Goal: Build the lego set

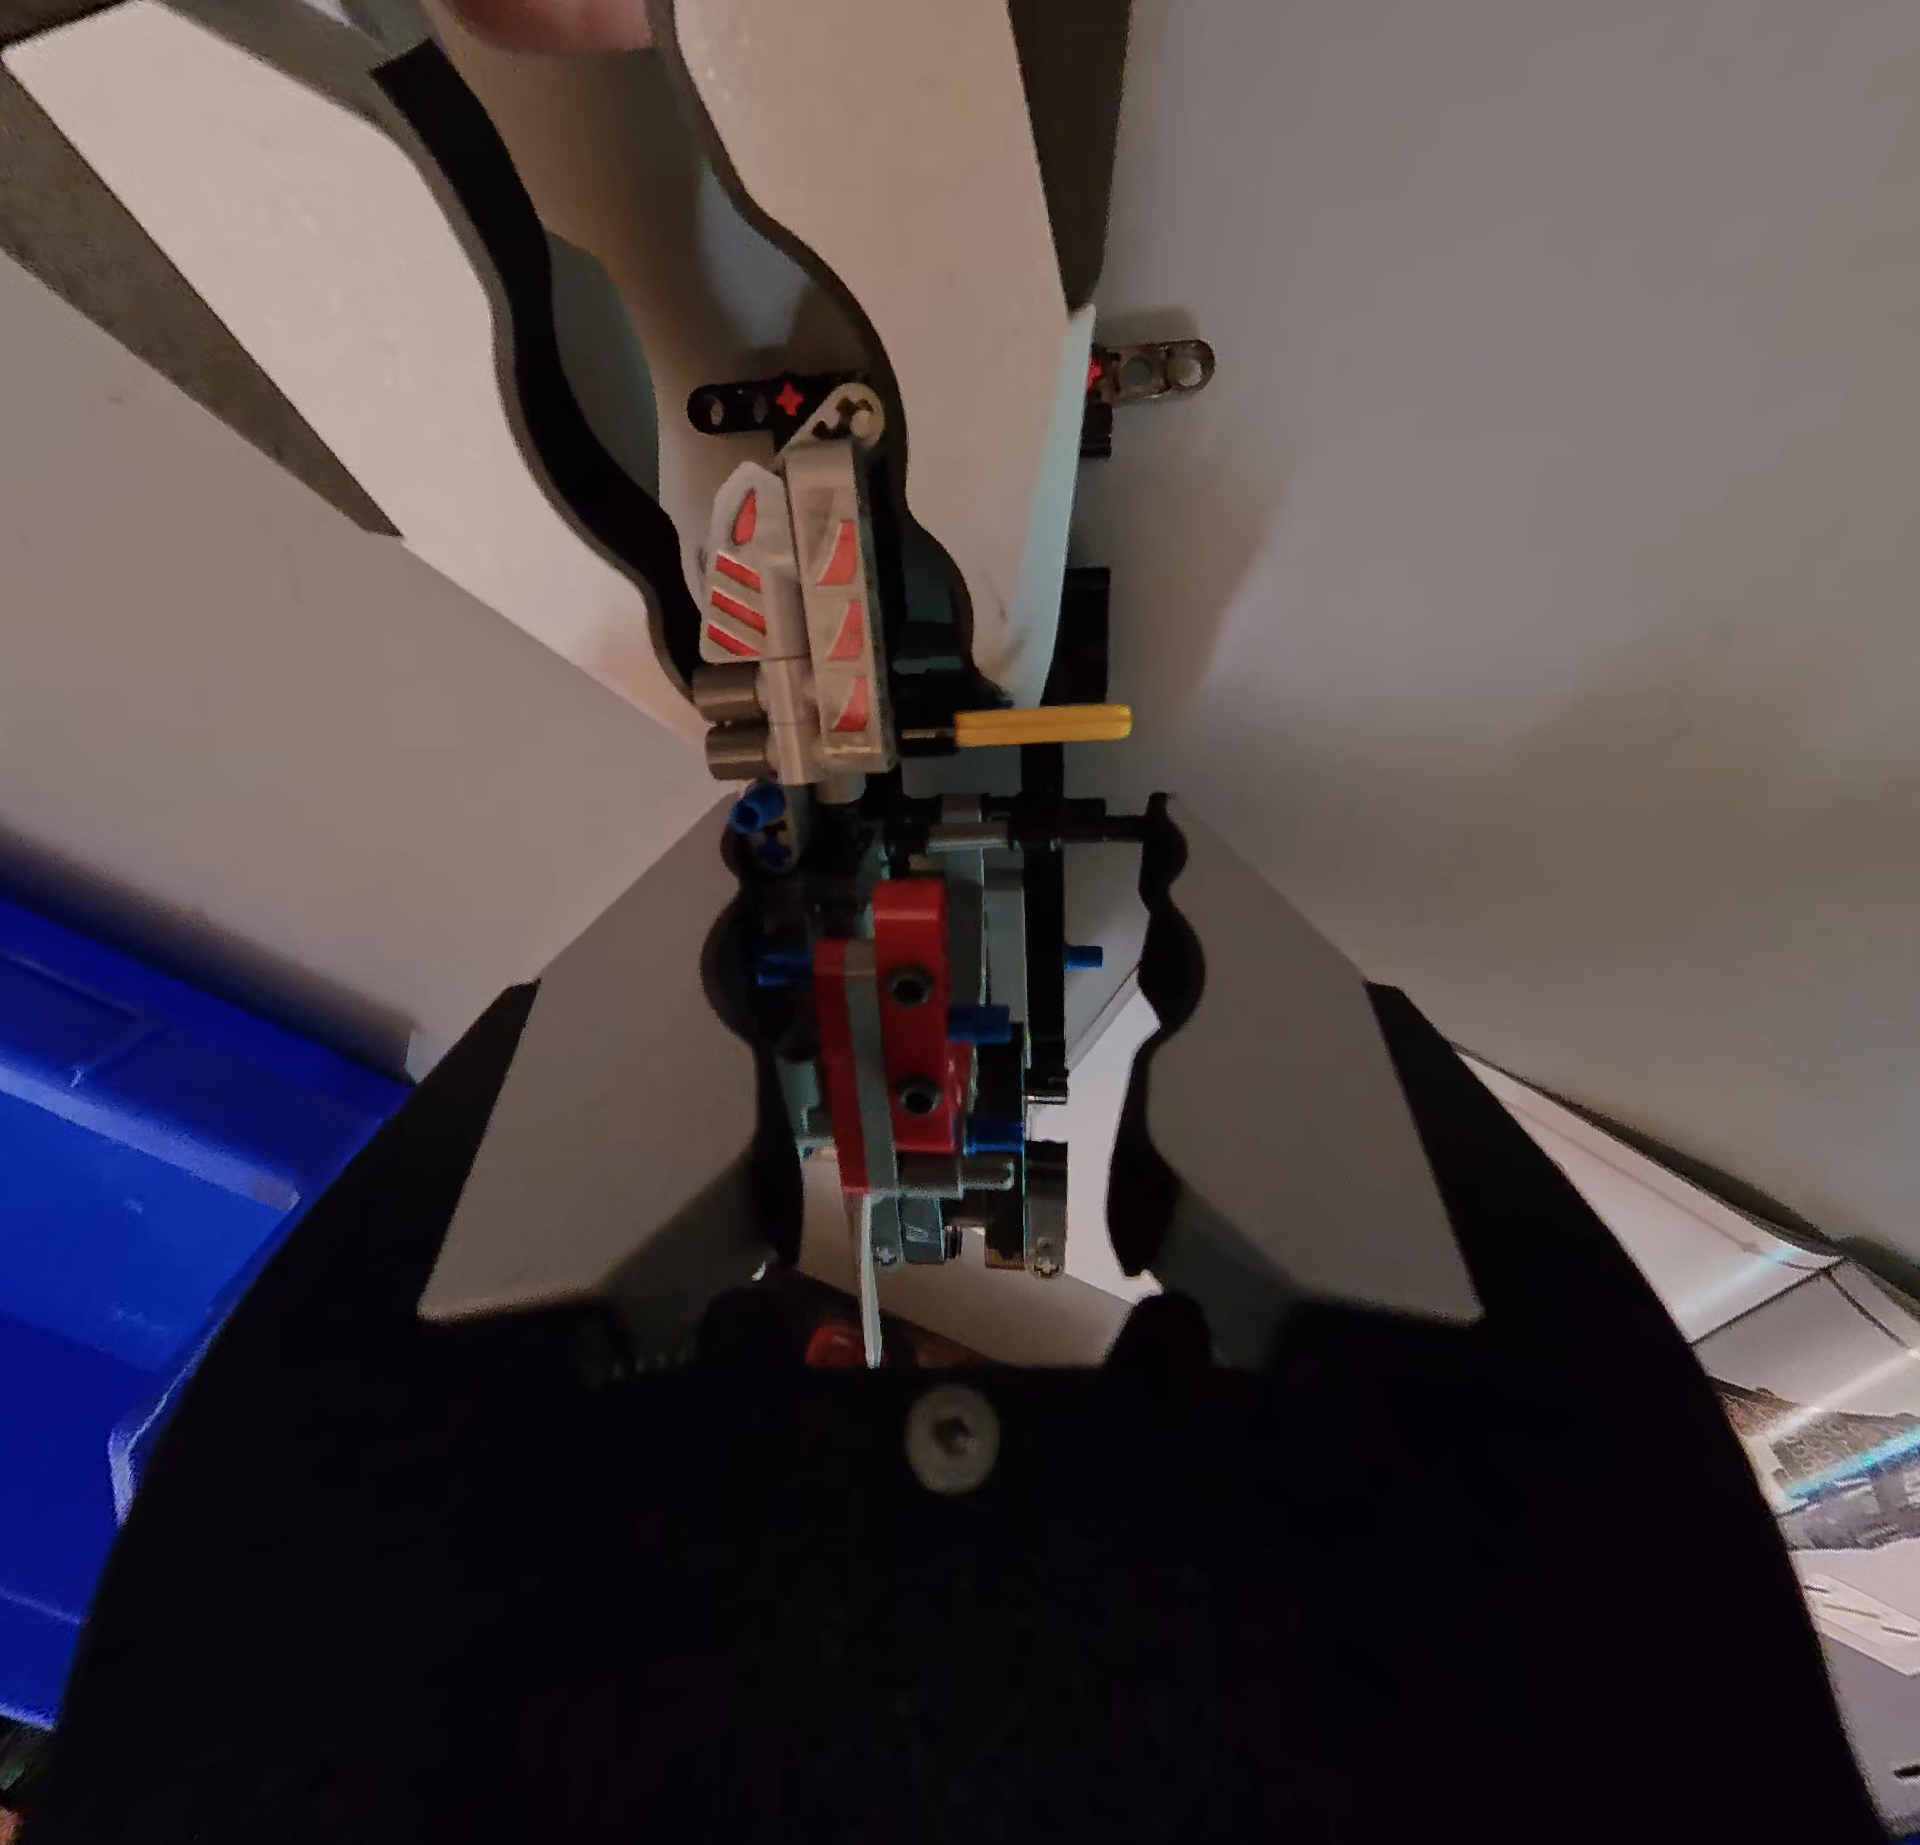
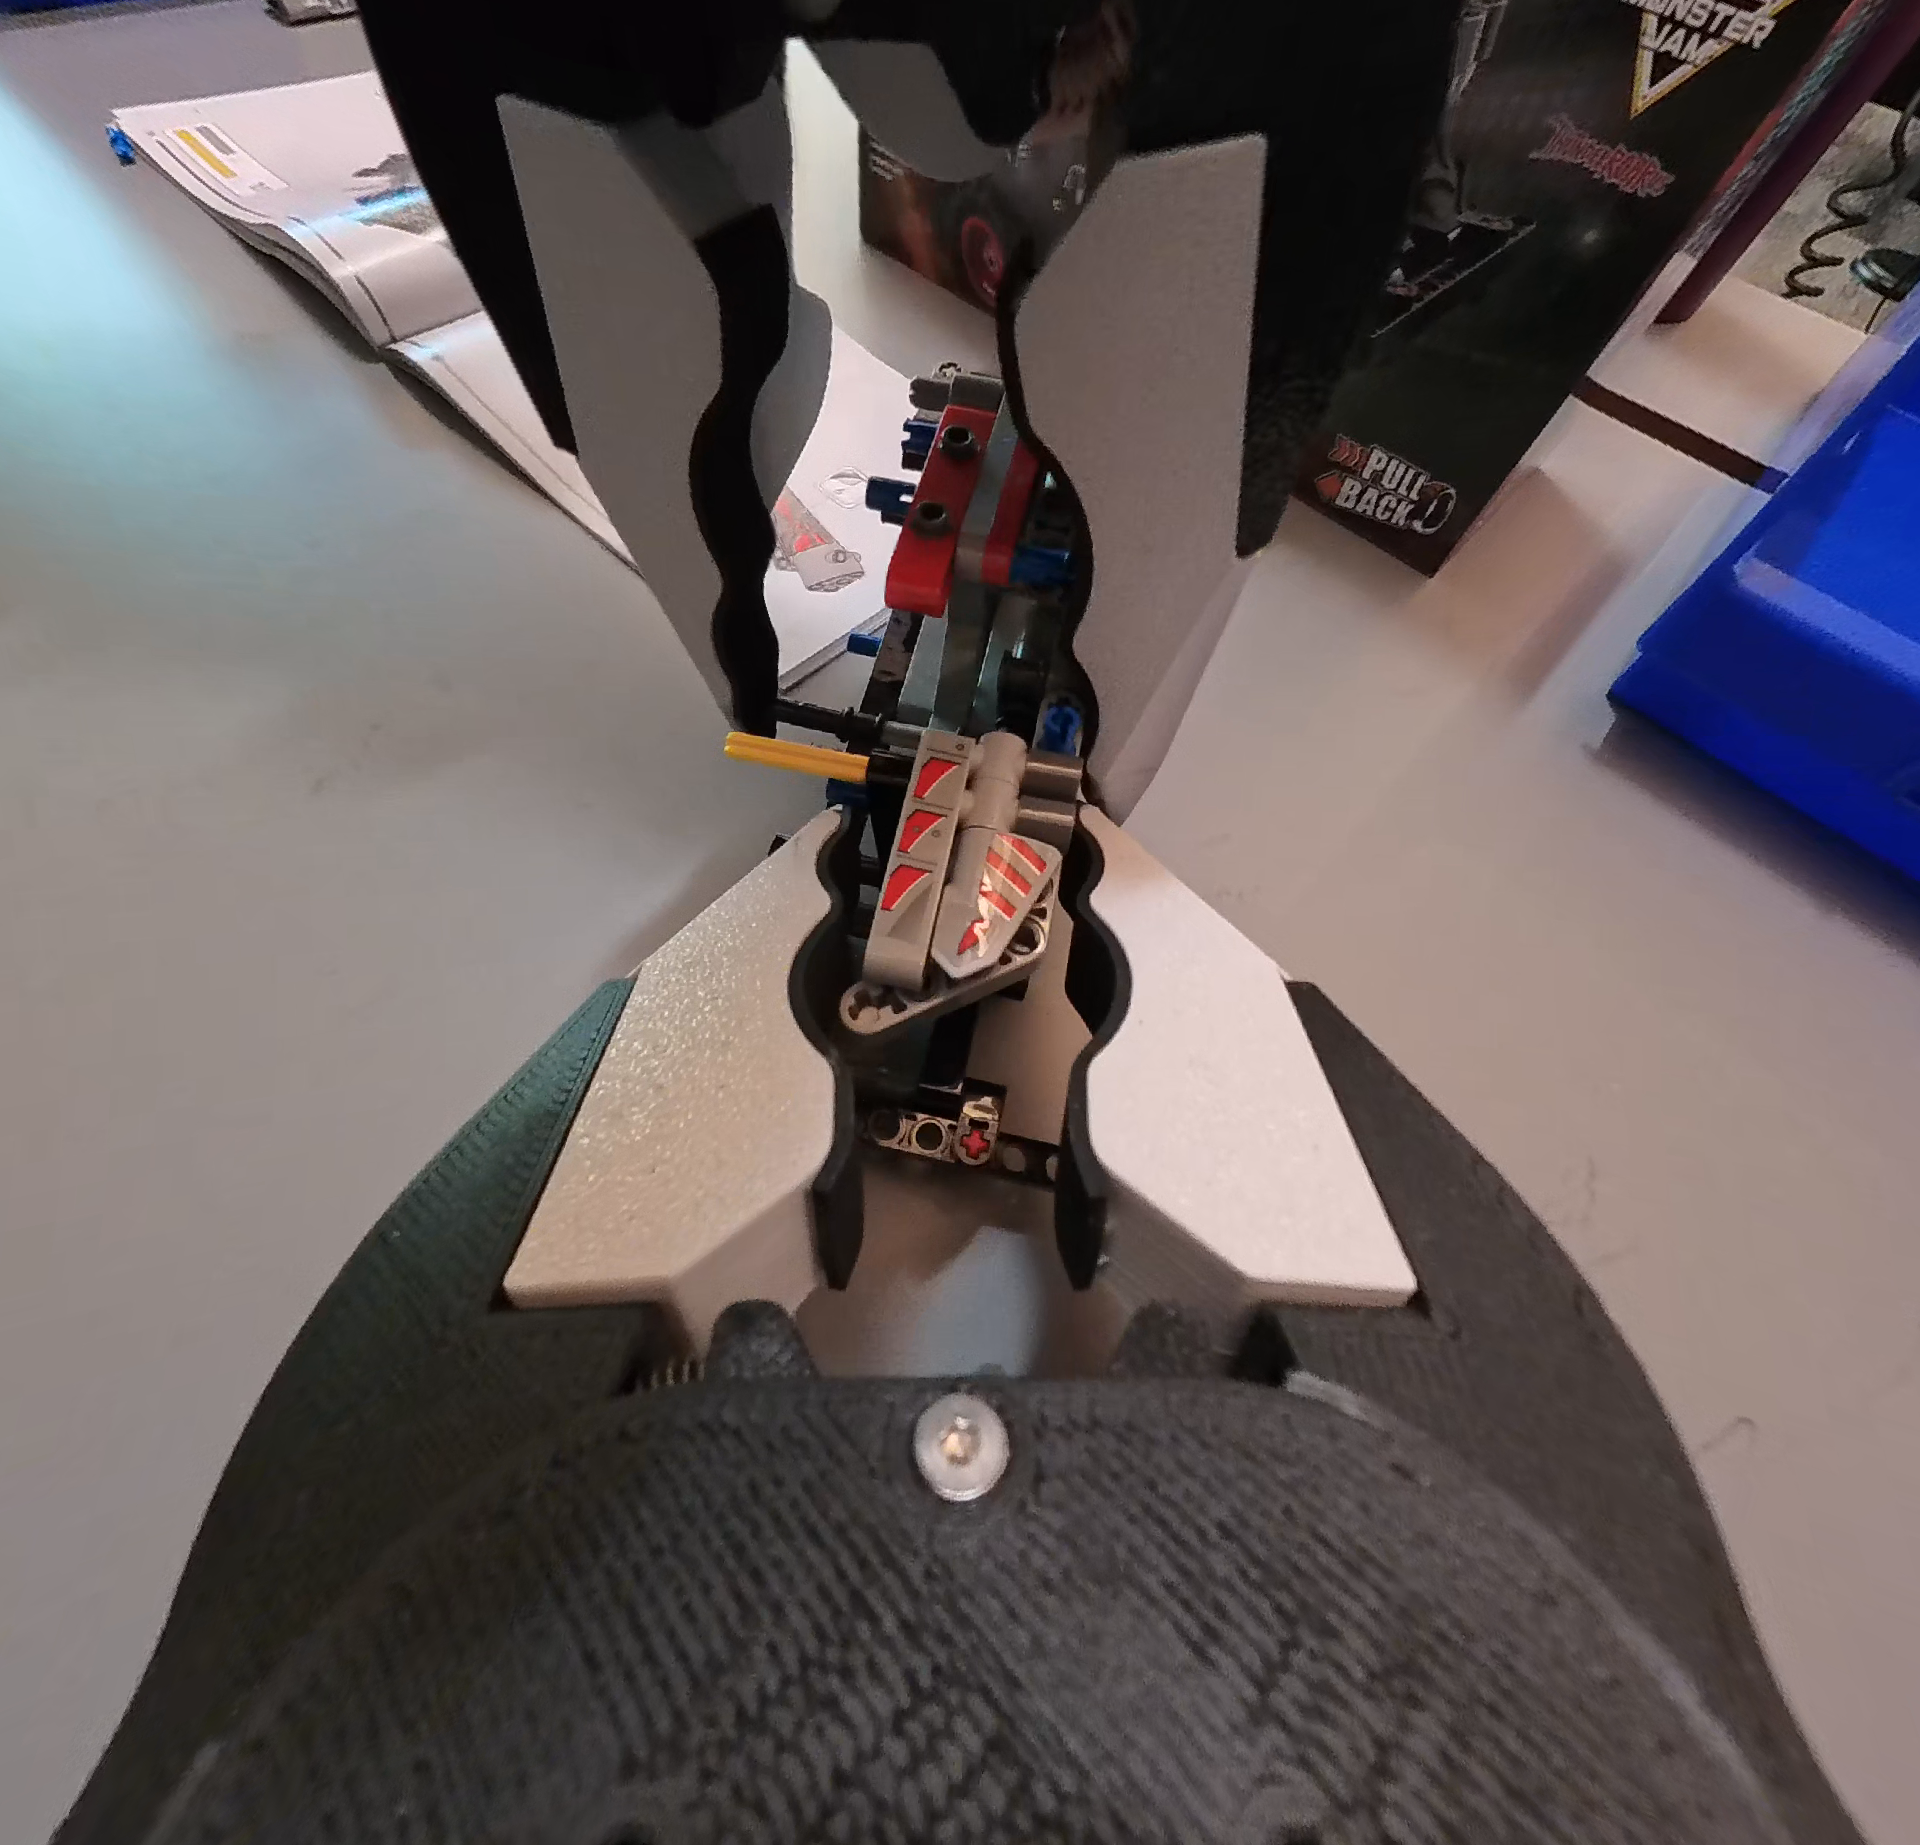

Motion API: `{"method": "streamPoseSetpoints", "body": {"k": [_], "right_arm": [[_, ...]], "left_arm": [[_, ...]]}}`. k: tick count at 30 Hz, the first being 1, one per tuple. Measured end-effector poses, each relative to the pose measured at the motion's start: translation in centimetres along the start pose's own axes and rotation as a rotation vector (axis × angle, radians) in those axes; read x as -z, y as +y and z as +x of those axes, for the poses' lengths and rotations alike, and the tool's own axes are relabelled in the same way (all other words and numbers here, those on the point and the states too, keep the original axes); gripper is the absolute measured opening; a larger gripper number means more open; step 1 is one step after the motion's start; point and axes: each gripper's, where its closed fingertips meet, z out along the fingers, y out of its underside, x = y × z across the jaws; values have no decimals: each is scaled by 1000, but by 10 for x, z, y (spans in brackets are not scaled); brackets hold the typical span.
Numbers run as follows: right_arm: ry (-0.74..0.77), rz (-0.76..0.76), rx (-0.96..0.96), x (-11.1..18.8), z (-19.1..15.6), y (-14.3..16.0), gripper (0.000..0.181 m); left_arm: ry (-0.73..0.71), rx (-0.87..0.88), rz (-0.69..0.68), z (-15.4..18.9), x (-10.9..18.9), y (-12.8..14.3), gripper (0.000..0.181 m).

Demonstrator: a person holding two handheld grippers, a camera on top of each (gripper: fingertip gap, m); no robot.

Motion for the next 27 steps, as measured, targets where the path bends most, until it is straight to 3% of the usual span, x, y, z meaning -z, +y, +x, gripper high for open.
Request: {"method": "streamPoseSetpoints", "body": {"k": [19, 27], "right_arm": [[3, -5, -19, -1, 2, 1, 36], [21, -10, -15, -1, 5, 1, 35]], "left_arm": [[18, 22, 21, -6, -3, 3, 65], [33, 55, 6, -4, -3, 1, 73]]}}
